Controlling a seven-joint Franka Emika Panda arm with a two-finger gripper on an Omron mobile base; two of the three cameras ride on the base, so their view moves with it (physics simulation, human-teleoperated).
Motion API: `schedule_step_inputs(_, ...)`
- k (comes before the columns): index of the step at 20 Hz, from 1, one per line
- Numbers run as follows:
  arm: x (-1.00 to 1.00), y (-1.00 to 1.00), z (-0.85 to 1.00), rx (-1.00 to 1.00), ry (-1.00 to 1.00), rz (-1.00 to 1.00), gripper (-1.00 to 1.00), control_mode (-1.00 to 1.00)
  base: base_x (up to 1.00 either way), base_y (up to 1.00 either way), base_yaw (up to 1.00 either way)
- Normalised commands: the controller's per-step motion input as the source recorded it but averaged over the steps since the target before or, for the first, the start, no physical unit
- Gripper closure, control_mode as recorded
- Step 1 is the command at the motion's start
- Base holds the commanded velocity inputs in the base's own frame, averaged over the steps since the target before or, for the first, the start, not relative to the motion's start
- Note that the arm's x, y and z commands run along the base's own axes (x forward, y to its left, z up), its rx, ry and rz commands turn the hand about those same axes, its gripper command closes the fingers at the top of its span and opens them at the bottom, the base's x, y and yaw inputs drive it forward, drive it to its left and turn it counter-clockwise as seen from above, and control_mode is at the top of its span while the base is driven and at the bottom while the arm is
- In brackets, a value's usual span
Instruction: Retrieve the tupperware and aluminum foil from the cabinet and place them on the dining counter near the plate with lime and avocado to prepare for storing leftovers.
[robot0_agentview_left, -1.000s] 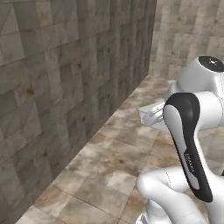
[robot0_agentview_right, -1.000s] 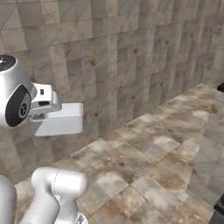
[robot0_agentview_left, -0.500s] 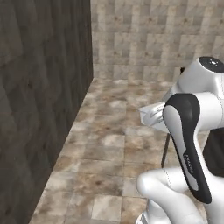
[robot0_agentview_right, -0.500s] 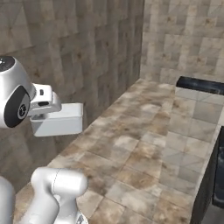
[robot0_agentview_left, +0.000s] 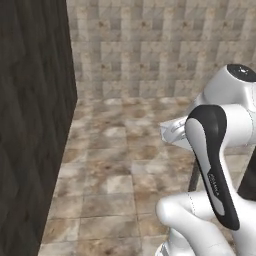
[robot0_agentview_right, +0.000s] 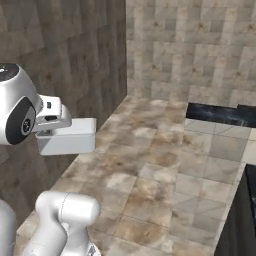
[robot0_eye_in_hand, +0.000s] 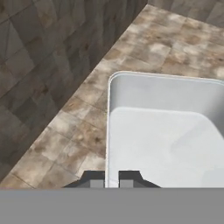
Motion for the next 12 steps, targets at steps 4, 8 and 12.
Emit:
schedule_step_inputs(4,0.0,0.0,0.0,0.0,0.0,0.0,1.0,1.0,1.0,0.28,-0.22)
schedule_step_inputs(8,0.0,0.0,0.0,0.0,0.0,0.0,1.0,1.0,1.0,0.27,-0.24)
schedule_step_inputs(12,0.0,0.0,0.0,0.0,0.0,0.0,1.0,1.0,1.0,0.26,-0.26)
